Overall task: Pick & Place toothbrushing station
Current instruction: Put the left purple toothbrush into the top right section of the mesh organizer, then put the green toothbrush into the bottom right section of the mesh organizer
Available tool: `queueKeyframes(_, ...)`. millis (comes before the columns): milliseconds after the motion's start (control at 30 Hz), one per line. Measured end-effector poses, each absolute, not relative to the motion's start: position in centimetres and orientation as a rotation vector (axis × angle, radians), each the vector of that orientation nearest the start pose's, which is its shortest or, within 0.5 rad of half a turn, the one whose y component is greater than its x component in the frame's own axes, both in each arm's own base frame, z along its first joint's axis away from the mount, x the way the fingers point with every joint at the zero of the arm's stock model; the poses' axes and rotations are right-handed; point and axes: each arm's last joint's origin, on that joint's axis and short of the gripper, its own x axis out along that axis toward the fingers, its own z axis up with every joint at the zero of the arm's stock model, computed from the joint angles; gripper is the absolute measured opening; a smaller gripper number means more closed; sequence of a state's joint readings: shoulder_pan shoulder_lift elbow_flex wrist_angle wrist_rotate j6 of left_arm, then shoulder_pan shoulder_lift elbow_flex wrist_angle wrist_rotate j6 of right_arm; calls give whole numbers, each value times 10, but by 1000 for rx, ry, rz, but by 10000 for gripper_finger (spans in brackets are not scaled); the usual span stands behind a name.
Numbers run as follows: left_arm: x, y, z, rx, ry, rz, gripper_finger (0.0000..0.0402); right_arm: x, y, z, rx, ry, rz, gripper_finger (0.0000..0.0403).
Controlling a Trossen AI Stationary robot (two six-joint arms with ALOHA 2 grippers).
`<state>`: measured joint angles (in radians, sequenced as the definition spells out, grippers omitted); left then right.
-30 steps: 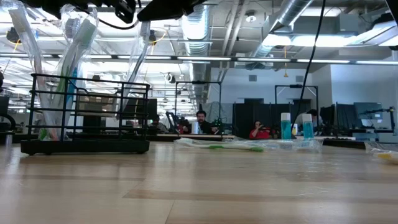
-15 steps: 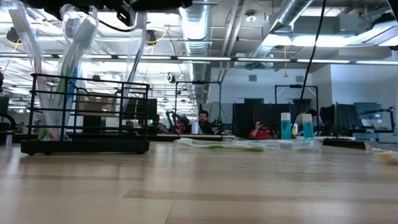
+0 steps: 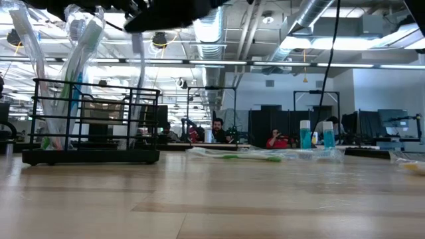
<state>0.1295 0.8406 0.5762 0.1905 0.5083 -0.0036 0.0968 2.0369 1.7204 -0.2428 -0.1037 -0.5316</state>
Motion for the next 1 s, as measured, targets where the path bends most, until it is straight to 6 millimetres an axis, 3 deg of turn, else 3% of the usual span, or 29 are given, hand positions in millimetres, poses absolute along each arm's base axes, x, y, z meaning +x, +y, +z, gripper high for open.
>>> queueKeyframes(433,189,10,287,-27,71,-379,3,471,46,275,-487,466,320,12)
queueKeyframes(1000,189,10,287,-28,71,-380,3,471,46,275,-487,468,322,187)
